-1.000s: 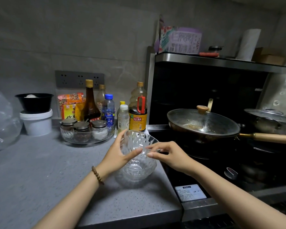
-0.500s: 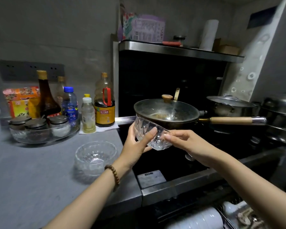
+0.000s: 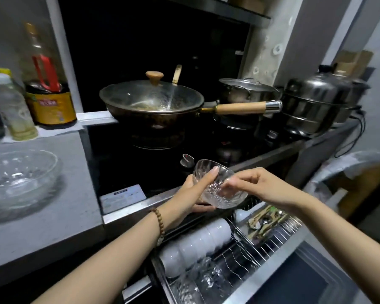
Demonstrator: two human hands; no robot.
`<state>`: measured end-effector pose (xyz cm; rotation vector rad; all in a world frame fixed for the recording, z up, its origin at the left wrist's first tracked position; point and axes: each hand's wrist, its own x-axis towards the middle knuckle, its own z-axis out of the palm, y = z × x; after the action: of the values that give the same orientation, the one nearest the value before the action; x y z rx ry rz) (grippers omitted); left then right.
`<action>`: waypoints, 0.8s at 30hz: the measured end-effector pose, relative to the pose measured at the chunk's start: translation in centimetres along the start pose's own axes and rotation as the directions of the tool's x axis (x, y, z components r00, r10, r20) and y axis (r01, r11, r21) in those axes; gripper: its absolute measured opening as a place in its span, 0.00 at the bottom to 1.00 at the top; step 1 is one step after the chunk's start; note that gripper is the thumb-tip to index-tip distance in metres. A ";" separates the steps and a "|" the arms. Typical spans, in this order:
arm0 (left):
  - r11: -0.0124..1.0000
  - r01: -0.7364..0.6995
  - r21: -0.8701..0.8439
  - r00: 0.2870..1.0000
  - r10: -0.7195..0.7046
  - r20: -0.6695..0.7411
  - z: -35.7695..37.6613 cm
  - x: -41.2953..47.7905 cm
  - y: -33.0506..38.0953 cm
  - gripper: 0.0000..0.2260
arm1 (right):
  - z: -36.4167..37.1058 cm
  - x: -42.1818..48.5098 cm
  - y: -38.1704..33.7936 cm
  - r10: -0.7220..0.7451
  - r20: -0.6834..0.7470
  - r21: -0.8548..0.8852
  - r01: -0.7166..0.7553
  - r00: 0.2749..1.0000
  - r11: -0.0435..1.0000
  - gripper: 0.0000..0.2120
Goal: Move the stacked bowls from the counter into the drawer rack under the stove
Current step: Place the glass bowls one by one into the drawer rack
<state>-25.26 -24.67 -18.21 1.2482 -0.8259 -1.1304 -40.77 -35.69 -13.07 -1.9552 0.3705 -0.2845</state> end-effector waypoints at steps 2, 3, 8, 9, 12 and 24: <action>0.998 0.061 -0.012 0.997 -0.060 0.044 1.0 0.9 -1.7 0.41 | -0.6 -0.7 2.2 0.055 0.001 0.021 -0.055 0.998 0.998 0.12; 0.998 0.067 -0.020 0.996 -0.065 0.058 1.5 1.3 -2.6 0.42 | -0.8 -1.0 3.2 0.080 0.001 0.031 -0.080 0.997 0.996 0.12; 0.996 0.014 0.086 0.998 -0.019 0.058 2.7 3.0 -7.1 0.41 | -1.6 -2.2 7.8 0.161 0.015 0.065 -0.162 0.987 0.985 0.15; 0.995 0.044 0.089 0.997 -0.050 0.064 2.8 3.3 -7.8 0.40 | -1.8 -2.4 8.6 0.176 0.017 0.082 -0.177 0.984 0.981 0.15; 0.985 0.154 0.080 0.984 -0.160 0.080 3.4 3.9 -9.8 0.39 | -1.9 -2.7 10.7 0.232 0.035 0.118 -0.235 0.972 0.965 0.13; 0.821 0.291 0.491 0.951 -0.303 -0.057 0.8 4.0 -20.4 0.38 | 0.6 -1.6 21.3 0.669 -0.061 0.228 -0.643 0.740 0.731 0.08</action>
<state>-28.86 -27.71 -38.45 1.8478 -1.0018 -1.2230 -44.74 -42.56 -32.86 -1.4944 1.0639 0.0148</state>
